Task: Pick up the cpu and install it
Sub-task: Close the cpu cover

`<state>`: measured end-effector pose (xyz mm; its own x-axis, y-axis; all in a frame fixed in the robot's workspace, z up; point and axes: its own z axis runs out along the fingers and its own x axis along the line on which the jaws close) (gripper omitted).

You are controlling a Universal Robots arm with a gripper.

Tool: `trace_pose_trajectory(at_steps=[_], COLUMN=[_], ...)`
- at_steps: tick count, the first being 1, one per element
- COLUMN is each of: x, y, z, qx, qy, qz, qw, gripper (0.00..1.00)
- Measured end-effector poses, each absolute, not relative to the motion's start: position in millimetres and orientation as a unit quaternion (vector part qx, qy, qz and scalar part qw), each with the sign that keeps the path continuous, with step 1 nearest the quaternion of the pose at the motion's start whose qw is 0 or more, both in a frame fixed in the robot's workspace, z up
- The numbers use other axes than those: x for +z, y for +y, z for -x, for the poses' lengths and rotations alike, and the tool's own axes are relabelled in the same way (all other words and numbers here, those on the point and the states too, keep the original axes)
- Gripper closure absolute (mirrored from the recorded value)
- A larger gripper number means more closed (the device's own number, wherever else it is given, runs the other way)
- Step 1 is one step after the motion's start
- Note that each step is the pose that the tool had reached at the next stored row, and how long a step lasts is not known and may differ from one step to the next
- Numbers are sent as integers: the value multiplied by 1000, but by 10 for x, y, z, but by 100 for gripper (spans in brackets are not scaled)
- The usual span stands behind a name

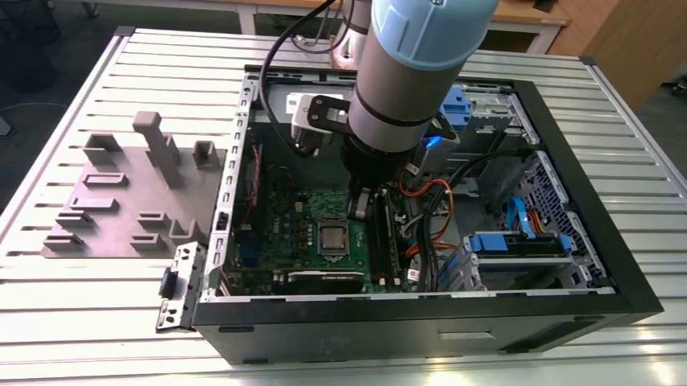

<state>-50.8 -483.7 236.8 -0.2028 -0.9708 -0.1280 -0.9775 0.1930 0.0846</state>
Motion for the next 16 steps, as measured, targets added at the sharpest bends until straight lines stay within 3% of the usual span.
trace_pose_trajectory(at_steps=[16], x=[2324], y=[-4872], z=[494], qx=[72], qy=[765], qz=[639], qw=[23], gripper=[89])
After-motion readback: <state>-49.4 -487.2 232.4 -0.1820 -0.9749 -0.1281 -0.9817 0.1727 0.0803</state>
